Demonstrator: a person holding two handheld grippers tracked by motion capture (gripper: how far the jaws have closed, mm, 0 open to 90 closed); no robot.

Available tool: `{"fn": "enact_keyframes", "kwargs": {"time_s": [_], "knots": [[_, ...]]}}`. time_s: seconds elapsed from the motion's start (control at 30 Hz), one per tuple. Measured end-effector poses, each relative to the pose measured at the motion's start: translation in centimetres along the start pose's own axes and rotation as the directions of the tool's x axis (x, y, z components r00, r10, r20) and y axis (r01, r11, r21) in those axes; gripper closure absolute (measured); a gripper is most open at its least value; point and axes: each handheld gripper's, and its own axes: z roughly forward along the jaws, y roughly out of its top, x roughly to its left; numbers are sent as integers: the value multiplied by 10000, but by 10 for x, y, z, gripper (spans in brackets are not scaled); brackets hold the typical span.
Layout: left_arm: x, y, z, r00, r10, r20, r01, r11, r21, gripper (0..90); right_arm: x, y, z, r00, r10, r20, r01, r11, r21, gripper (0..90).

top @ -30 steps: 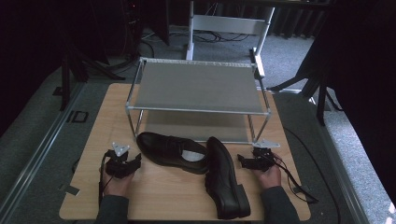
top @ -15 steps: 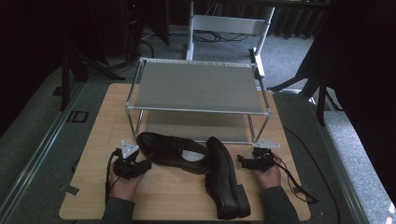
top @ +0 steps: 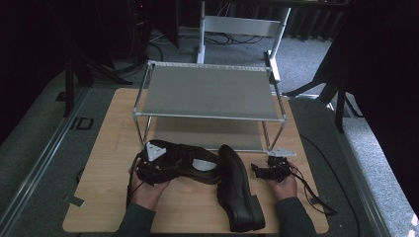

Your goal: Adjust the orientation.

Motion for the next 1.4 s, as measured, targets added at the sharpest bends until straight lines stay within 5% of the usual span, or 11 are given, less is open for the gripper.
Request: {"fn": "enact_keyframes", "kwargs": {"time_s": [0.23, 0.43, 0.57, 0.67, 0.83, 1.0, 1.13, 1.2, 1.27, 1.4], "knots": [[-23, 12, 17, 9993, 302, -220, -299, 9994, 159, 74, 0, 0, 0, 10000, 5, 2, -5, 10000, -3, 160], [-32, 14, 36, 9960, 300, -840, -276, 9992, 297, 23, 0, 0, 0, 10000, 0, 0, 0, 10000, -5, 159], [-35, 11, 49, 9879, 442, -1486, -305, 9952, 932, 19, 0, 0, 0, 10000, -2, 1, 2, 10000, 1, 160], [-30, 7, 48, 9880, 200, -1530, -60, 9958, 918, 33, 0, 0, 0, 10000, -1, 0, 1, 10000, 1, 160], [-32, 2, 35, 9836, 914, -1558, -771, 9924, 954, 76, 0, 0, 0, 10000, -1, 0, 1, 10000, 0, 160], [-21, -6, 19, 9866, 1002, -1285, -887, 9917, 928, 162, 0, 0, 0, 10000, -5, 3, 5, 10000, -1, 159], [-11, -13, 6, 9904, 1212, -668, -1145, 9888, 959, 281, 0, 0, 0, 10000, -2, 2, 2, 10000, 0, 160], [-6, -15, 0, 9940, 1091, 61, -1091, 9890, 1002, 380, 0, 0, 0, 10000, 6, 0, -6, 10000, -1, 160], [-5, -17, -3, 9925, 1158, 383, -1191, 9880, 982, 475, 0, 0, 0, 10000, 1, 3, -1, 10000, -1, 160], [-7, -18, -9, 9863, 1603, 388, -1636, 9806, 1076, 575, 0, 0, 0, 10000, 6, 1, -6, 10000, -1, 160]]}}
